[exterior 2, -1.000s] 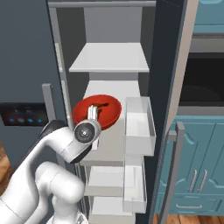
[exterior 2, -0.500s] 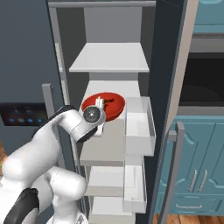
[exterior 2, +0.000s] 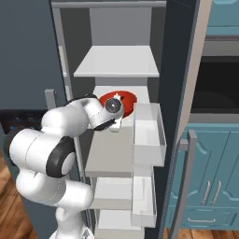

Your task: Place the bowl with the lemon wedge and cucumber on the top shelf of the fridge. Place the bowl with the chicken drumsticks on the second highest shelf of the fridge.

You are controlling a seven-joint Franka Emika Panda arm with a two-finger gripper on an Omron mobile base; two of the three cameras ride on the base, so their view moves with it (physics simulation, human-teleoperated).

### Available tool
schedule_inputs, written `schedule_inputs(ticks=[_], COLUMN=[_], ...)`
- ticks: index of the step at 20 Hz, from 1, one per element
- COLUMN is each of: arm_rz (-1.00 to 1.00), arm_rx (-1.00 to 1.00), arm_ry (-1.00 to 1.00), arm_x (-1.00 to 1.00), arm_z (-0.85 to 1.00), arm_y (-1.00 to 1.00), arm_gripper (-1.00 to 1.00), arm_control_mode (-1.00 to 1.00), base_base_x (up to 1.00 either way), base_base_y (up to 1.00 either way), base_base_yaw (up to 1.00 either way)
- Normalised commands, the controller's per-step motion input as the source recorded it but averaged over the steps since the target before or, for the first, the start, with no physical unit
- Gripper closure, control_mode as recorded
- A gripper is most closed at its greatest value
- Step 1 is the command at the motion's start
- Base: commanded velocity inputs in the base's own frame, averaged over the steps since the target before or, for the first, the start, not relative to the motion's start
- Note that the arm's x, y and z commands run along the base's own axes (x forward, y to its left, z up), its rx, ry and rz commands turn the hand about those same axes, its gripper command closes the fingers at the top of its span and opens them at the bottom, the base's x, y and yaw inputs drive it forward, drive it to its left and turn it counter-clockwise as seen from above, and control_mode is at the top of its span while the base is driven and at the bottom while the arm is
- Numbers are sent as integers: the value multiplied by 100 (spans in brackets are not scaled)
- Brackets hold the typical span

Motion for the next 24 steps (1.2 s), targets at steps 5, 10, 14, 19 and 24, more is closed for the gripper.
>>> schedule_inputs(ticks=[5, 10, 14, 19, 24], arm_rz=[-7, -6, 0, 4, 6], arm_rx=[0, -2, -7, -9, -9], arm_ry=[-4, -19, -9, 1, 10], arm_x=[-69, -91, -86, -100, -100], arm_z=[23, 87, 100, 100, 100], arm_y=[0, 13, 31, 2, 0], arm_gripper=[-100, -100, -100, -100, -100], arm_control_mode=[-100, -100, -100, -100, -100], base_base_x=[0, 0, 0, 0, 0], base_base_y=[0, 0, 0, 0, 0], base_base_yaw=[0, 0, 0, 0, 0])
